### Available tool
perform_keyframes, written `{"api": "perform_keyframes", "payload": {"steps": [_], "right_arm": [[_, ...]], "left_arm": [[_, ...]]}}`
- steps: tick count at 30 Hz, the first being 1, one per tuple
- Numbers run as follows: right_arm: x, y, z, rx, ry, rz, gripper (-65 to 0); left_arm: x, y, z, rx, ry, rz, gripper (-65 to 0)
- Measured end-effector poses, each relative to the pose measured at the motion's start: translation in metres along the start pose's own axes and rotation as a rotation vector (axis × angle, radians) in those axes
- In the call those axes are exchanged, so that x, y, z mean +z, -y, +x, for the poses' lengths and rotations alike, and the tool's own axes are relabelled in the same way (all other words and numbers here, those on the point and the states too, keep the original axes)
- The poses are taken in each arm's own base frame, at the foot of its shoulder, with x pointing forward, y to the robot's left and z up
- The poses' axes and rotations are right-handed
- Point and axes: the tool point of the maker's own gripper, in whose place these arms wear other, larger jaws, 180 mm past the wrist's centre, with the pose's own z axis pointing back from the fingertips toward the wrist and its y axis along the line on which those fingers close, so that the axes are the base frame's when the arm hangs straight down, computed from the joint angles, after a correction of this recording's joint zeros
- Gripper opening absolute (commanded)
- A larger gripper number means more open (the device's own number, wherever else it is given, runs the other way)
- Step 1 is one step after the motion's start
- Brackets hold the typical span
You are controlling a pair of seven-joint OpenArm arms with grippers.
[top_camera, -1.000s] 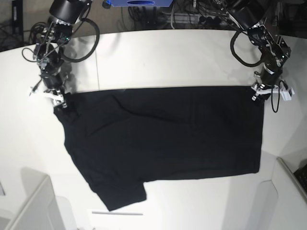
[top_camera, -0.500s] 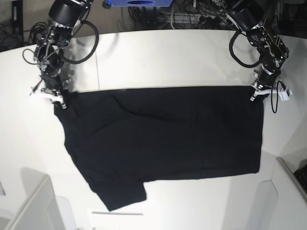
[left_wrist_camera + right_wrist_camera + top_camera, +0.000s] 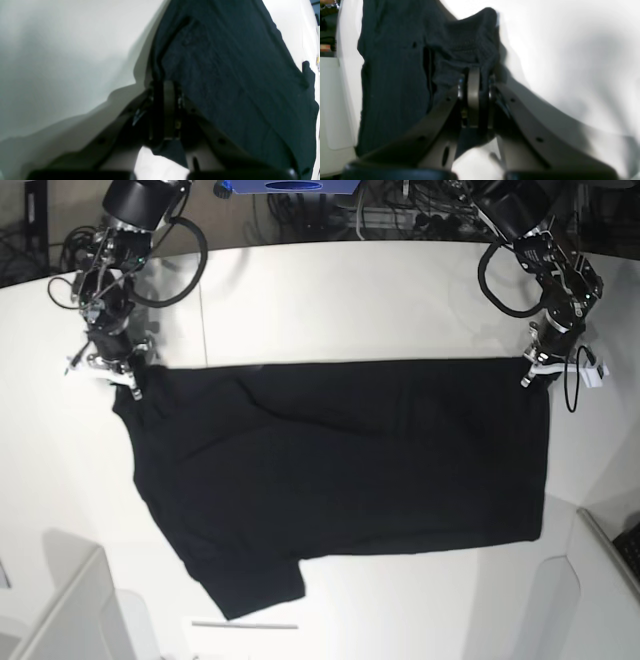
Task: Fold the T-shirt properly
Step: 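Lower the shirt and release both grippers at the collar edge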
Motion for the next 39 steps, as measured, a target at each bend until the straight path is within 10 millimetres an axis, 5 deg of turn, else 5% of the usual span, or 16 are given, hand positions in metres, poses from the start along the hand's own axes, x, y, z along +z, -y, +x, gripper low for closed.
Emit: {"api": "perform_keyframes", "payload": {"steps": [10,39], "right_arm": [[0.027,0.018,-0.002,0.050,0.004,-0.044,-65.0],[0.105,0.065,-0.020,0.169,-0.032,-0.155,-65.0]], "left_arm": [[0.020,-0.002,-0.013,-0.137,-0.050,0.013,-65.0],[0.101,-0.050,-0.048,-0.324,-0.159,0.153,-65.0]]}}
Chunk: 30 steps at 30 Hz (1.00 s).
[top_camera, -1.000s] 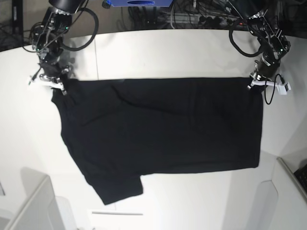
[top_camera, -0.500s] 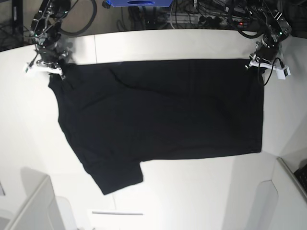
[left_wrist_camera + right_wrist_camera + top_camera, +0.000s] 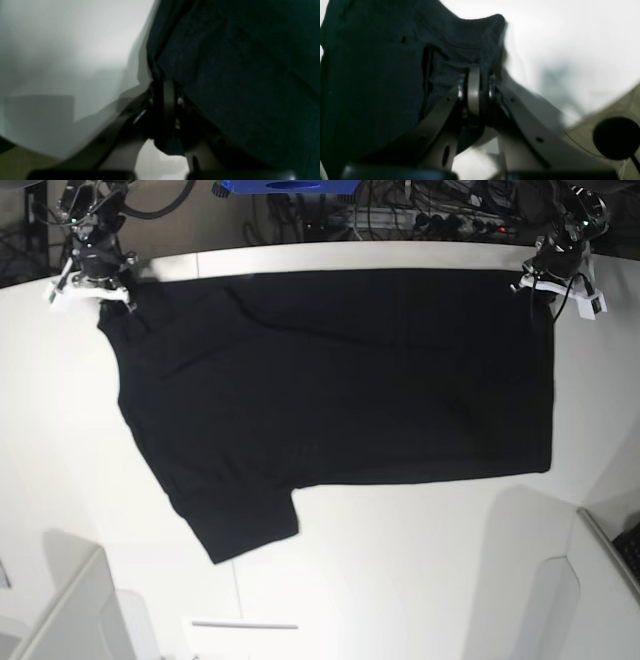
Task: Fold the T-shirt properly
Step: 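Lower the shirt and release both grippers at the collar edge, then move the right gripper to the hem corner beside the sleeve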
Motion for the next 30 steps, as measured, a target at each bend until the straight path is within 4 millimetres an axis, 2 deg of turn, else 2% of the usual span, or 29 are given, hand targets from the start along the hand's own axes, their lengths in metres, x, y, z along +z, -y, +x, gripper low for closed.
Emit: {"api": "perform_keyframes", "payload": {"steps": [7,11,21,23,24,26,28,30], "right_arm": [[0.009,0.015,-0.011,0.008,-0.026,-0.035,-65.0],[0.010,0.016,-0.011,0.010,-0.026,-0.036,-65.0],[0.011,0.017,-0.013,0.010,-0.029,-0.039,-65.0],[0.011,0.017,-0.013,0.010,-0.029,-0.039,-65.0],[0.011,0.017,-0.013,0.010,-0.029,-0.039,-60.2],[0.011,0.017,-0.013,0.009,-0.029,-0.038,-44.9],[0.011,0.016,-0.010,0.005,-0.018,-0.034,-35.1],[0.012,0.014,-0.008,0.008,-0.013,-0.030,-33.6]], "left_arm": [[0.007,-0.008,-0.010,-0.002,-0.016,0.015,-65.0],[0.010,-0.013,-0.016,-0.005,-0.023,0.022,-65.0],[0.011,-0.013,-0.016,-0.008,-0.025,0.023,-65.0],[0.011,-0.013,-0.016,-0.008,-0.024,0.022,-51.8],[0.011,-0.012,-0.015,-0.006,-0.023,0.020,-43.1],[0.011,-0.012,-0.013,-0.009,-0.015,0.017,-29.3],[0.012,-0.012,-0.011,-0.010,-0.006,0.018,-20.4],[0.012,-0.012,-0.010,-0.011,-0.002,0.018,-14.8]]}}
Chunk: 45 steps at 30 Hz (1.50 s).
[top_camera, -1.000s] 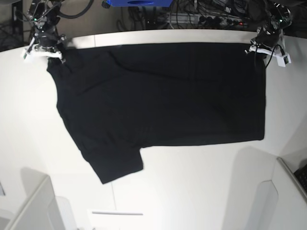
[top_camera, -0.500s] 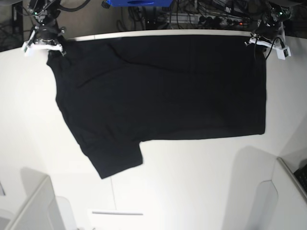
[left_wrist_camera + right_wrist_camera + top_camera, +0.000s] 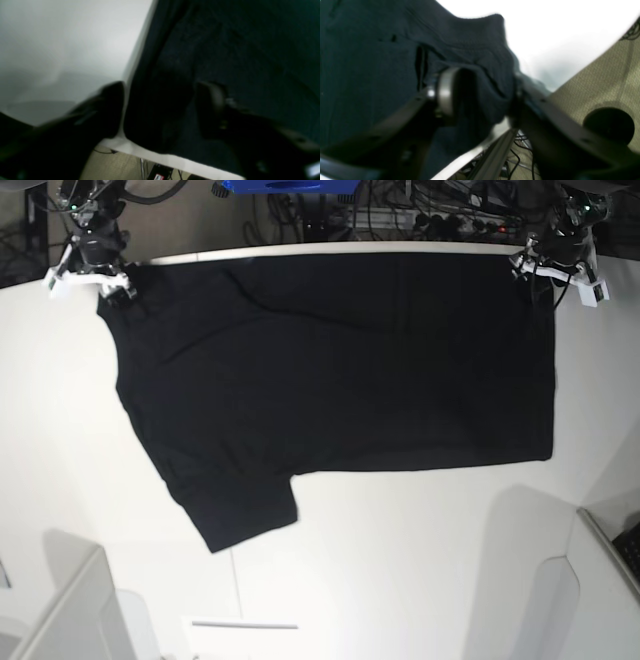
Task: Fold the T-shirt properly
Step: 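Move the right gripper to the hem corner beside the sleeve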
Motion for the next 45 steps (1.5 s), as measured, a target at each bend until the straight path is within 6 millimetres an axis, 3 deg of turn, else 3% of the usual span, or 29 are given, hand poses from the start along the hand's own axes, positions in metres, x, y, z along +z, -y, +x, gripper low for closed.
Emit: {"api": "perform_keyframes", "payload": {"steps": [3,7,9,12,15,17,19,23,24,29,36,45], "right_arm": [[0.011,0.005,0.009,-0.009,0.028,-0.018,-34.4],[0.031,0.017,0.038,-0.035,0.136,-0.065,-33.9],[0.036,0.020,0.049,-0.031,0.169,-0.075,-33.8],[0.034,0.019,0.060,-0.006,0.178,-0.067,-33.8],[0.022,-0.008,0.084,0.057,0.210,0.003,-33.8],[0.013,-0.030,0.087,0.087,0.178,0.058,-34.1],[0.004,-0.050,0.089,0.110,0.152,0.103,-34.1],[-0.021,-0.087,0.096,0.142,0.105,0.188,-34.2],[-0.026,-0.095,0.099,0.150,0.105,0.204,-34.4],[-0.047,-0.129,0.100,0.176,0.072,0.268,-34.4],[-0.082,-0.166,0.100,0.231,0.002,0.314,-34.4],[-0.131,-0.214,0.115,0.275,-0.078,0.330,-33.6]], "left_arm": [[0.003,-0.010,0.003,0.017,0.009,0.026,-13.2],[0.020,-0.044,0.009,0.071,0.032,0.135,-13.2],[0.033,-0.056,0.024,0.069,0.078,0.175,-13.2],[0.048,-0.062,0.061,0.064,0.195,0.204,-13.3],[0.049,-0.053,0.085,0.046,0.256,0.185,-14.0],[0.046,-0.048,0.094,0.030,0.263,0.172,-20.1],[0.038,-0.034,0.106,-0.020,0.265,0.134,-31.4],[0.024,-0.004,0.122,-0.103,0.270,0.055,-62.4],[0.020,0.004,0.122,-0.109,0.262,0.034,-65.0],[0.013,0.025,0.142,-0.129,0.301,-0.014,-65.0],[-0.012,0.052,0.151,-0.210,0.254,-0.087,-65.0],[-0.035,0.050,0.155,-0.195,0.211,-0.091,-65.0]]}}
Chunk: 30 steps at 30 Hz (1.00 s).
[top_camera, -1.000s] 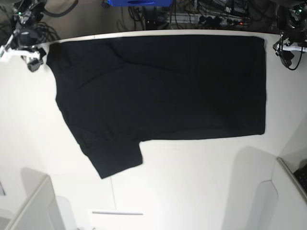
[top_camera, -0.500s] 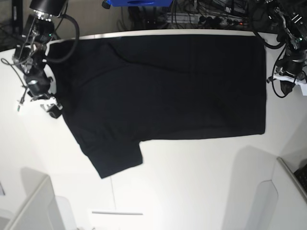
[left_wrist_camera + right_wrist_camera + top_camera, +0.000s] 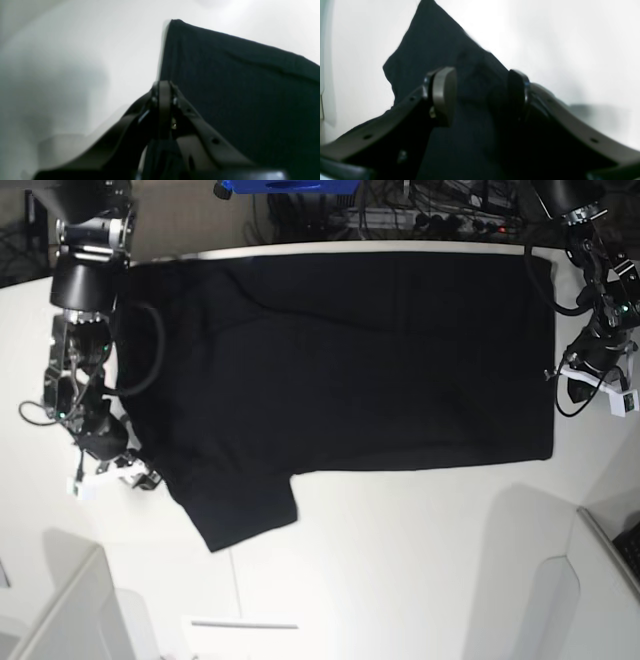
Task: Fold the T-shirt properly
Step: 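Move the right gripper to the hem corner beside the sleeve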
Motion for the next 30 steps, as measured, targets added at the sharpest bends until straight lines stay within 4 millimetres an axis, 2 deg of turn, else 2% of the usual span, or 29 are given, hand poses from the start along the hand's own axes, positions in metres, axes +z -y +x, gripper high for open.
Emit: {"api": "perform_keyframes", "payload": {"steps": [4,13,19,24,27,30], "right_arm": [[-0.023,-0.007,0.007,0.020,-0.005,-0.009,-33.6],[-0.063,0.001,0.005,0.130,-0.033,-0.098,-32.9],[-0.072,-0.002,0.013,0.200,-0.031,-0.123,-23.7],[-0.079,-0.004,0.023,0.258,-0.004,-0.147,-23.4],[-0.081,0.002,0.012,0.306,-0.031,-0.164,-23.7],[-0.084,-0.004,0.007,0.319,-0.033,-0.155,-23.7]], "left_arm": [[-0.001,0.001,0.000,0.004,0.000,-0.004,-65.0],[-0.002,-0.007,0.001,0.004,-0.004,0.011,-65.0],[-0.007,-0.018,-0.012,0.019,-0.047,0.027,-65.0],[-0.007,-0.019,-0.017,0.025,-0.058,0.028,-65.0],[-0.007,-0.019,-0.016,0.025,-0.056,0.028,-65.0],[-0.007,-0.019,-0.017,0.025,-0.057,0.028,-65.0]]}}
